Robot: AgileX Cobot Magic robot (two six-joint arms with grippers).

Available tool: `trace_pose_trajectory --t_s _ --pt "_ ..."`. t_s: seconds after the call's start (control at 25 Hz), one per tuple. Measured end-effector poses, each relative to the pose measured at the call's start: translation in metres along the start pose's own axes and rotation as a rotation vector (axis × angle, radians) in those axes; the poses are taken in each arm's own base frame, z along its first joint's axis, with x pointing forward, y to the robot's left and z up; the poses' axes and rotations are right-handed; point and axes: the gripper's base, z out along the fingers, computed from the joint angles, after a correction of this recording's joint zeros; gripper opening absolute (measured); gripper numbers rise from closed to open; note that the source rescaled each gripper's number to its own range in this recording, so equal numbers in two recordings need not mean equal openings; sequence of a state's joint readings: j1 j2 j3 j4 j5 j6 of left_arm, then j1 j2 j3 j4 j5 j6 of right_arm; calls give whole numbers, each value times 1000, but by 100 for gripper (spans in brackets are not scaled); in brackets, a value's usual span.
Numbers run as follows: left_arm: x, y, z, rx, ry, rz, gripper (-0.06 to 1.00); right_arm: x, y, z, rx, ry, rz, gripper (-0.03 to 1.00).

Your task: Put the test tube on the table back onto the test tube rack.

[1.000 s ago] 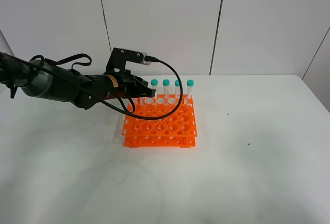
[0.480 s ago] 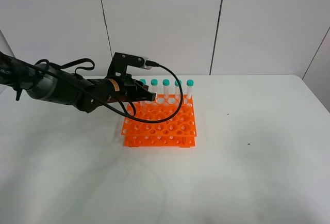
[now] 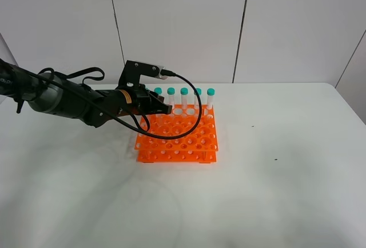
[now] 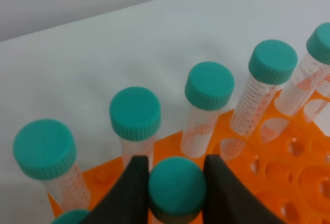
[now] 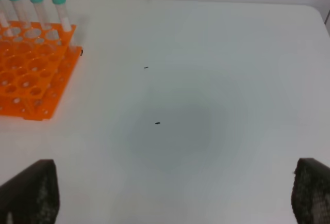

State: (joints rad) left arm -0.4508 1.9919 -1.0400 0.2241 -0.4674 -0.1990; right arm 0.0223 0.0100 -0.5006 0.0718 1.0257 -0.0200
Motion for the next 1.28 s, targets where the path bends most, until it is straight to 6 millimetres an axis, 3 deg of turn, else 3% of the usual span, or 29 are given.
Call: trace_pose_trajectory --t_s 0.6,0.8,0.88,1.04,1.28 --pt "0 0 0 -1 3 -1 1 0 0 0 0 0 0 100" --pt "1 0 0 -1 5 -22 34 0 0 0 0 0 0 100" --pt "1 0 0 -1 5 -24 42 0 0 0 0 0 0 100" --pt "-5 0 -5 -3 -3 -25 46 0 0 0 0 0 0 100" --pt "-39 -2 -31 0 -102 -20 47 0 0 0 0 0 0 100"
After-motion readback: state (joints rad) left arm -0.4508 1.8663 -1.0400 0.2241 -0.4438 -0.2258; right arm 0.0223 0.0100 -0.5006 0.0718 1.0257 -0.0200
